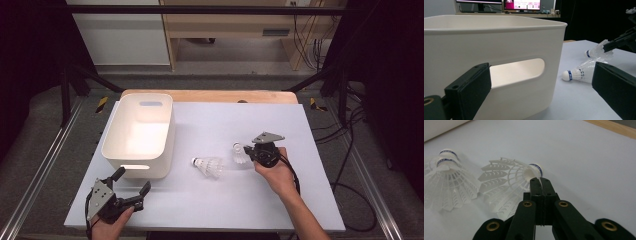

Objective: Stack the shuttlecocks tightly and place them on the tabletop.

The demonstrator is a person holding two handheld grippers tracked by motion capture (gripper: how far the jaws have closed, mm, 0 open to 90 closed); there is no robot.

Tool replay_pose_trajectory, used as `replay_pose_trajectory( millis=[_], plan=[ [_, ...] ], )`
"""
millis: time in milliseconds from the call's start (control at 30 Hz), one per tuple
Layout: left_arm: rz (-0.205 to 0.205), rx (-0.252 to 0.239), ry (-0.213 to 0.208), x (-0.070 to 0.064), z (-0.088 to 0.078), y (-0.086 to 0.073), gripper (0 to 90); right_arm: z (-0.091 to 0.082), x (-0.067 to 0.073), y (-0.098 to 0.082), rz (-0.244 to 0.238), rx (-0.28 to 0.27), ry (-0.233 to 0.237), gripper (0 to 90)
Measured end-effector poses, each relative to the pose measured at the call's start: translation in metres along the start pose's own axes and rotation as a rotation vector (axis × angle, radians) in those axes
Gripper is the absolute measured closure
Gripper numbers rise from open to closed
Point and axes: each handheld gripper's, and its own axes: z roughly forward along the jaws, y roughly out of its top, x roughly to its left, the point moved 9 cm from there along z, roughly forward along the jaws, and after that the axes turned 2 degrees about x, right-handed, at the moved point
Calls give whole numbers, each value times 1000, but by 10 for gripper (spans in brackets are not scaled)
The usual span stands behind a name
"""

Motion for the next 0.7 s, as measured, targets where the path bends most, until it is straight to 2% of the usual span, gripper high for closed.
replay_pose_trajectory(
  millis=[233,333,500,633,700],
  plan=[
    [-4,-6,3,3,-1,1,23,-17,-1,-6,29,-58,57,900],
    [-17,-8,19,6,-2,0,23,-20,2,-6,15,-76,71,900],
    [-31,-11,23,11,-2,1,23,-25,7,-3,-7,-98,92,900],
    [-22,-5,18,10,-1,0,23,-29,8,-5,-29,-104,94,900],
    [-18,-6,20,9,-1,1,23,-30,7,-5,-23,-110,95,900]
  ],
)
